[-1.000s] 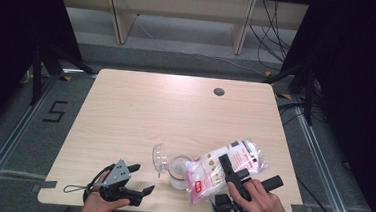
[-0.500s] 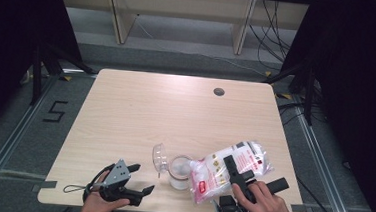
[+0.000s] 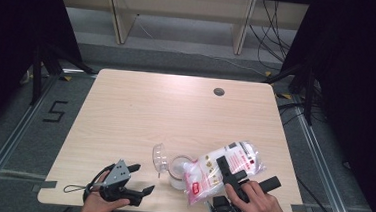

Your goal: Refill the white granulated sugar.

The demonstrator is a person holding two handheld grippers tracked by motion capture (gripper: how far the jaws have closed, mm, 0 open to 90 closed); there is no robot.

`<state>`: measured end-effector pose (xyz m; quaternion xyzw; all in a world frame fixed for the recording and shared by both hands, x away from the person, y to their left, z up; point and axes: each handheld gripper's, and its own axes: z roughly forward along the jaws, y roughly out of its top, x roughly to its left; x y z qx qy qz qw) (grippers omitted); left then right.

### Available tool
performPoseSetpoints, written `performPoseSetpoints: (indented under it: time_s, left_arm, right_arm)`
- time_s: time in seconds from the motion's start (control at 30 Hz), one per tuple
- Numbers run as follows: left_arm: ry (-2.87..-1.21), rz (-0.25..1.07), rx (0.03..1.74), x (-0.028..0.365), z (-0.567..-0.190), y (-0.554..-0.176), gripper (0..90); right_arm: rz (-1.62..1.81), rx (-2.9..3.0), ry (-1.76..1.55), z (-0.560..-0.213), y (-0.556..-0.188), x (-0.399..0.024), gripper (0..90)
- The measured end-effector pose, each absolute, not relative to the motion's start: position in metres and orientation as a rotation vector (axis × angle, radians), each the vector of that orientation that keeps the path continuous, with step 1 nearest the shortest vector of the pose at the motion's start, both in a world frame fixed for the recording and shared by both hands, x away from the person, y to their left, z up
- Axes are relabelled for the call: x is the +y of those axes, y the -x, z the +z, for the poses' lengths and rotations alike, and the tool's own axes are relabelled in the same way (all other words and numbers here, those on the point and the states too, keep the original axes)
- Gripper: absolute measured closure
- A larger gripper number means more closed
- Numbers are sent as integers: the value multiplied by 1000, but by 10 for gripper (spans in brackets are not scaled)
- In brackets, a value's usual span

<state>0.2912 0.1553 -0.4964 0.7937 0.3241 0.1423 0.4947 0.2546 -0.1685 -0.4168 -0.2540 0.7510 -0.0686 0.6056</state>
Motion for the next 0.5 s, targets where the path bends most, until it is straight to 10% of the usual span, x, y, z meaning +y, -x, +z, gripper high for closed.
performPoseSetpoints:
  time_s: [0.5]
  left_arm:
    - [-1928, 356, 757, 157, -496, -293, 153]
  right_arm:
    - [-216, 1731, 573, -412, -255, -182, 625]
